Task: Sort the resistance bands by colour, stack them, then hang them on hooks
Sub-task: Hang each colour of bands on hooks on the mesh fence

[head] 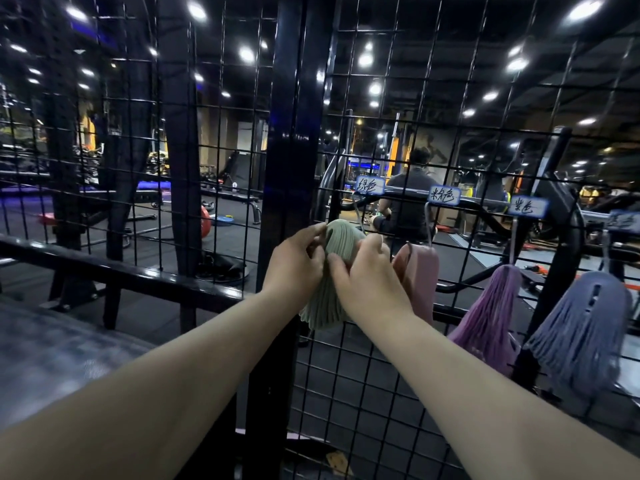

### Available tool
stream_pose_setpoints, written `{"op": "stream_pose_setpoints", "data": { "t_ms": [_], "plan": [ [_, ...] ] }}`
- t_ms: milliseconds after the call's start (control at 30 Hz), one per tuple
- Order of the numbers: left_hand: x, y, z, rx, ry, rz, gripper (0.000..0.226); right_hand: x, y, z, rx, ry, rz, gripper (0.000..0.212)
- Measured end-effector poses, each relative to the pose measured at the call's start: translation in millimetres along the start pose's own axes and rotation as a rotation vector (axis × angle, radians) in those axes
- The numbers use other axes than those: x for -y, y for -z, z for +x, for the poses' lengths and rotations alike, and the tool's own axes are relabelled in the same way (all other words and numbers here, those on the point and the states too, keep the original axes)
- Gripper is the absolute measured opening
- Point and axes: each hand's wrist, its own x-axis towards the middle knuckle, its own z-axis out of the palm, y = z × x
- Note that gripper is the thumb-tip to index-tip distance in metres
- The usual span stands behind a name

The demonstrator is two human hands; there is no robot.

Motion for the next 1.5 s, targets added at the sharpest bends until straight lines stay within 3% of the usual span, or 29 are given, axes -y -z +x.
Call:
{"op": "stream_pose_setpoints", "data": {
  "t_ms": [100, 233, 400, 500, 667, 833, 933, 1033, 1200, 1367, 1500],
  "plan": [
    [22, -9, -13, 0.009, -0.037, 0.005, 0.039, -1, -9, -7, 0.073, -0.049, -0.035, 0.055],
    [36, -17, -44, 0.077, -0.108, -0.056, 0.048, -8, -16, -18, 0.128, -0.069, 0.023, 0.048],
    [41, -35, -61, 0.079, -0.185, 0.042, 0.059, -17, -18, -19, 0.077, -0.048, 0.019, 0.029],
    [47, -48, -59, 0.057, -0.222, 0.126, 0.066, -23, -16, -20, 0.091, -0.065, 0.011, 0.033],
    [46, -54, -59, -0.003, -0.237, 0.199, 0.068, -25, -9, -19, 0.046, -0.047, 0.116, 0.021],
    [52, -56, -58, 0.005, -0.297, 0.282, 0.092, -19, -9, -12, 0.098, -0.083, 0.063, 0.023],
    [43, -56, -62, -0.035, -0.240, 0.270, 0.072, -24, -6, -24, 0.055, 0.037, 0.015, 0.019],
    [32, -56, -69, -0.099, -0.224, 0.321, 0.067, -40, -2, -37, -0.088, 0.122, 0.037, 0.014],
    [19, -58, -81, -0.144, -0.195, 0.441, 0.065, -78, 12, -45, -0.173, 0.006, 0.117, 0.019],
    [0, -74, -95, -0.199, -0.477, 0.294, 0.052, -80, 27, -50, -0.169, 0.048, 0.232, 0.016],
    [-24, -89, -96, -0.104, -0.475, 0.143, 0.053, -83, 33, -55, -0.281, 0.016, 0.296, 0.019]
  ]
}}
